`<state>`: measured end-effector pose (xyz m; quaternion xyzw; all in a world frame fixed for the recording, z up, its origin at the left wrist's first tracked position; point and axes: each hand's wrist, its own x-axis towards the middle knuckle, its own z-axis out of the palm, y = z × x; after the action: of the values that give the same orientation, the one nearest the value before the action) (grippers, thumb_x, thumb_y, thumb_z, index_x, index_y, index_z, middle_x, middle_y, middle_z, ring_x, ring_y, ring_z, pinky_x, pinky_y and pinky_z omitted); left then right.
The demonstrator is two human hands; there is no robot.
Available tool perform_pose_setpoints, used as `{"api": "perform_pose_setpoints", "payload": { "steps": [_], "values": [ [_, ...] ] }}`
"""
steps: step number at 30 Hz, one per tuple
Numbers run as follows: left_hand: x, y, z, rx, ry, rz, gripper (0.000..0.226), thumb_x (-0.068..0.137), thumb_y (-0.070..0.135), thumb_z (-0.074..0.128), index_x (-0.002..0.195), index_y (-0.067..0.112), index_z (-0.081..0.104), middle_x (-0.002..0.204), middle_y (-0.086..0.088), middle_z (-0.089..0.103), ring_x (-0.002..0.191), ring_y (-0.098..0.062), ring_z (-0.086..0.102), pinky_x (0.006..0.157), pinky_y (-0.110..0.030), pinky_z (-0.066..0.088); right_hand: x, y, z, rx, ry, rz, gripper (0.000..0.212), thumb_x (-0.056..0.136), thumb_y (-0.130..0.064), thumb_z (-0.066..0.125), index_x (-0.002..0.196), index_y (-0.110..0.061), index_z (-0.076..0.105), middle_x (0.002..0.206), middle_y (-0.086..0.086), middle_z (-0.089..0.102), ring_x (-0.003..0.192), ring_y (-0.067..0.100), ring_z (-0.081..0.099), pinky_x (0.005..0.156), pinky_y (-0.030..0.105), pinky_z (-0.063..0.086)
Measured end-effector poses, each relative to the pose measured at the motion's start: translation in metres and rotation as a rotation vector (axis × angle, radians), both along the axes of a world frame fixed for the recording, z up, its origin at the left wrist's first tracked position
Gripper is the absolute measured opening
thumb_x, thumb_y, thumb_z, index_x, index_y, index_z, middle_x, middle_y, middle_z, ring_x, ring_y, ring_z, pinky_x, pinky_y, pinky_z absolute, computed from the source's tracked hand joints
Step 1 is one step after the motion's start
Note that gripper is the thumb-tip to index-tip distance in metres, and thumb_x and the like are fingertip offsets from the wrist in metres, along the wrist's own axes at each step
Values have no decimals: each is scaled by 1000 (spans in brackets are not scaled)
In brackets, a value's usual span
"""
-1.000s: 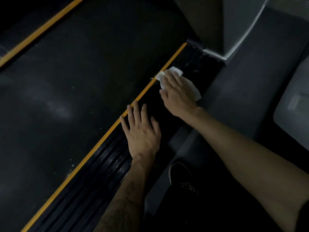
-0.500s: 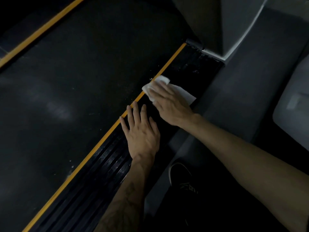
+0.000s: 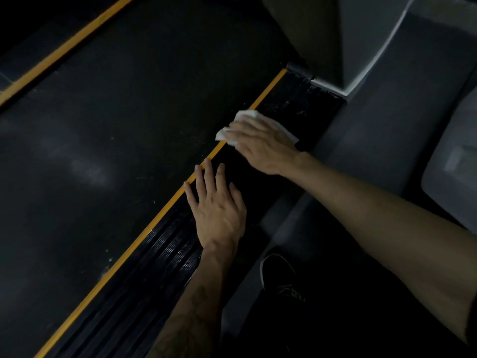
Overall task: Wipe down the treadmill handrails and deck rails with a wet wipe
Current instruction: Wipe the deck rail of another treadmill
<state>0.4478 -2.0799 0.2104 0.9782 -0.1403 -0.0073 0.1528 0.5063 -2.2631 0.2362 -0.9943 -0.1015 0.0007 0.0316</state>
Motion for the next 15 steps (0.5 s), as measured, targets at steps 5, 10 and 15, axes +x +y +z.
{"api": "perform_pose_setpoints", "payload": {
  "steps": [5, 10, 15],
  "values": [
    [0, -1, 1, 15, 2, -5, 55, 108, 38, 23, 159, 19, 31, 172, -4, 11, 160, -21, -1, 128, -54, 2, 1, 17, -1, 43, 7, -232, 48, 108, -30, 34, 156, -27, 33, 163, 2, 32, 154, 25, 20, 124, 48, 18],
    [0, 0, 0, 8, 2, -1, 54, 108, 36, 25, 159, 19, 31, 173, -3, 11, 160, -21, 0, 128, -53, 1, -16, 19, 2, 75, 68, 12, 51, 109, -33, 33, 160, -30, 28, 167, -1, 26, 157, 22, 14, 126, 45, 13],
    [0, -2, 0, 14, -7, 3, 56, 107, 39, 21, 158, 20, 33, 172, -3, 11, 160, -21, 0, 128, -54, 3, 7, -5, 3, 28, 38, -327, 55, 110, -37, 27, 162, -20, 20, 170, 6, 17, 157, 24, 10, 127, 43, 12]
  ]
}}
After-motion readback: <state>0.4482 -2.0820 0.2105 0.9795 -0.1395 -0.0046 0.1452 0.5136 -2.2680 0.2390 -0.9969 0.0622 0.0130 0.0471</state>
